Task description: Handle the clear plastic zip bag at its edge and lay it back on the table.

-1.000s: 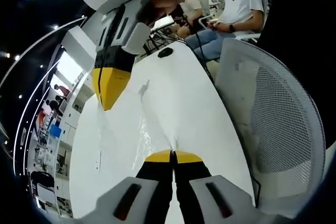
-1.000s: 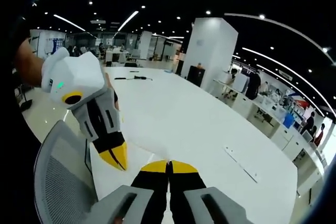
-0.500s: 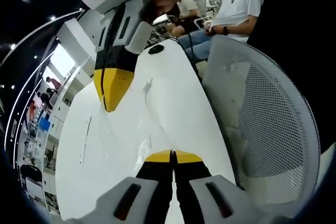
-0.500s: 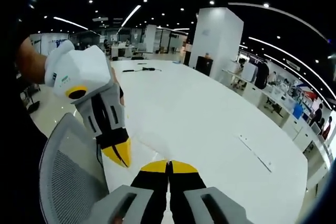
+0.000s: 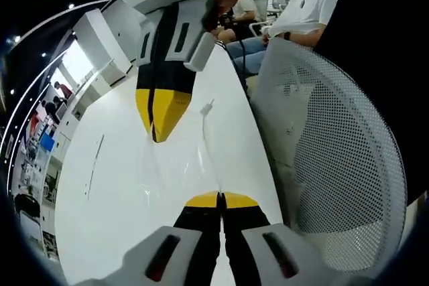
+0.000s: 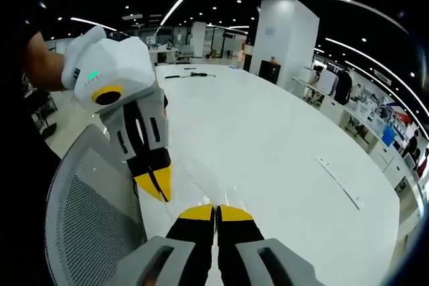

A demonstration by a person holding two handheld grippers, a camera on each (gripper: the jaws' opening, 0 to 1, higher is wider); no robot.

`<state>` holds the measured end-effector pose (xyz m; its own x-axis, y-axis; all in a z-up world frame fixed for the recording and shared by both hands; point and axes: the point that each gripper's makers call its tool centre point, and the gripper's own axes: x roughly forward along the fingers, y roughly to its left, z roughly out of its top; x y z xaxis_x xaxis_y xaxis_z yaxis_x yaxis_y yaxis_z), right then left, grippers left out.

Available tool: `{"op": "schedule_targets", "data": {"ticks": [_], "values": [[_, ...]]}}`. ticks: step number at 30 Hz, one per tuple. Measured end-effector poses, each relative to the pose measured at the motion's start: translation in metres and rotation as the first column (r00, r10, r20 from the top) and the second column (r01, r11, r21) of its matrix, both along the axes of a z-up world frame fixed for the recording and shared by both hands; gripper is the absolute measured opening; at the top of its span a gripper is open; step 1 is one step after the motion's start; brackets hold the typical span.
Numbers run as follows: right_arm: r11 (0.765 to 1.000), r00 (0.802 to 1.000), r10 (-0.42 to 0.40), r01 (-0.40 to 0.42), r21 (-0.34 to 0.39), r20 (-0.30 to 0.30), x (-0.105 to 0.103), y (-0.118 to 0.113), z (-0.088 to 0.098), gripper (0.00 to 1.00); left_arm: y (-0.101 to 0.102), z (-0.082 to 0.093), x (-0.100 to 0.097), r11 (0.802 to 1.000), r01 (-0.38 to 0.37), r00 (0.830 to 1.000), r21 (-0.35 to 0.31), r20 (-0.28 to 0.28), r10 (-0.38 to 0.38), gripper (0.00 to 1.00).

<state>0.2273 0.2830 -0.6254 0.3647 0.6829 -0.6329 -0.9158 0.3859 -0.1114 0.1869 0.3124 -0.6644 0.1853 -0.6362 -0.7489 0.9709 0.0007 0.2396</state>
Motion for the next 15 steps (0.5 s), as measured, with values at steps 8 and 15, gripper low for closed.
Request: {"op": "schedule_targets", "data": {"ticks": [8,15], "values": [[0.999,0.999,-0.036,0.036,0.008,0.029,0.005,-0.006,-0.002,0.03,0.002,-0.008,0.011,1.000,-0.030,0.999,0.001,0.020,0.030,0.00],[0.997,0.996,-0.077,0.076,0.026,0.042,0.003,-0.018,0.003,0.13,-0.002,-0.014,0.018,0.999,-0.043,0.999,0.000,0.016,0.043,0.00]]}}
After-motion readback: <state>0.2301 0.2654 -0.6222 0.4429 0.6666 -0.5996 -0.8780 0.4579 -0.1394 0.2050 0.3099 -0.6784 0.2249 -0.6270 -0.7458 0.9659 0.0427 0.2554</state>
